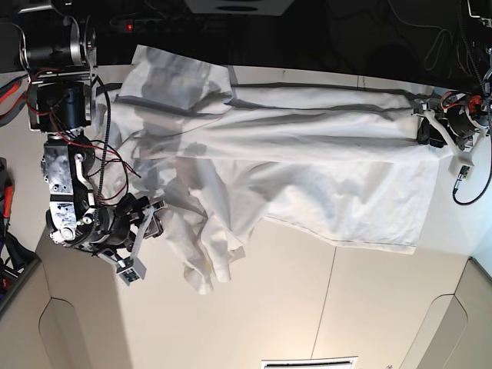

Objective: Layout the t-shirt on the table in an organized manner, then fold the t-shirt properly
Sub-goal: 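Release the edge with the right gripper and grasp the loose sleeve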

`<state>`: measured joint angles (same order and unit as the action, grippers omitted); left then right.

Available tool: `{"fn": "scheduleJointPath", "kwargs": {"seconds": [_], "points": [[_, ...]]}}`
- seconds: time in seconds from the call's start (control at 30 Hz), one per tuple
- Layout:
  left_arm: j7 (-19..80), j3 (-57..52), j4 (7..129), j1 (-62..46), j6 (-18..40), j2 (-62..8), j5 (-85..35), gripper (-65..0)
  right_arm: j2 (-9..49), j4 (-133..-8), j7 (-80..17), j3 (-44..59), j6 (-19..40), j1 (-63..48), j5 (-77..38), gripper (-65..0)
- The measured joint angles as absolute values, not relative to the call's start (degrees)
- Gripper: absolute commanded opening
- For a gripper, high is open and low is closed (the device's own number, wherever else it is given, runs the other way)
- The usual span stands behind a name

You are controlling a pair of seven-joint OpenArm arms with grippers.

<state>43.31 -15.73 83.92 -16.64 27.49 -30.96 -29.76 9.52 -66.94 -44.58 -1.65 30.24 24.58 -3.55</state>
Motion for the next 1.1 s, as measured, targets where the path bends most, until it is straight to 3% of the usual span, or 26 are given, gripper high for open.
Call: {"fn": "scheduleJointPath", "kwargs": {"seconds": [0.47,0.93,1.1], "points": [[43.3,-15.7,83.9,-16.6,27.5,-31.0,-29.8,-40.6,9.5,-65.6,-44.7,-4.3,30.2,25.6,-3.5,-32.5],[43.3,-15.7,83.9,-16.6,27.5,-31.0,-29.8,-40.6,9.5,-74.0,-58.1,-4.3,32.0,25.7,-13.7,-32.5],[43.3,-15.7,83.9,-16.6,27.5,-31.0,-29.8,-40.5,9.5,-74.0,-57.2,-4.3,32.1,24.6,-13.7,-32.5]]}}
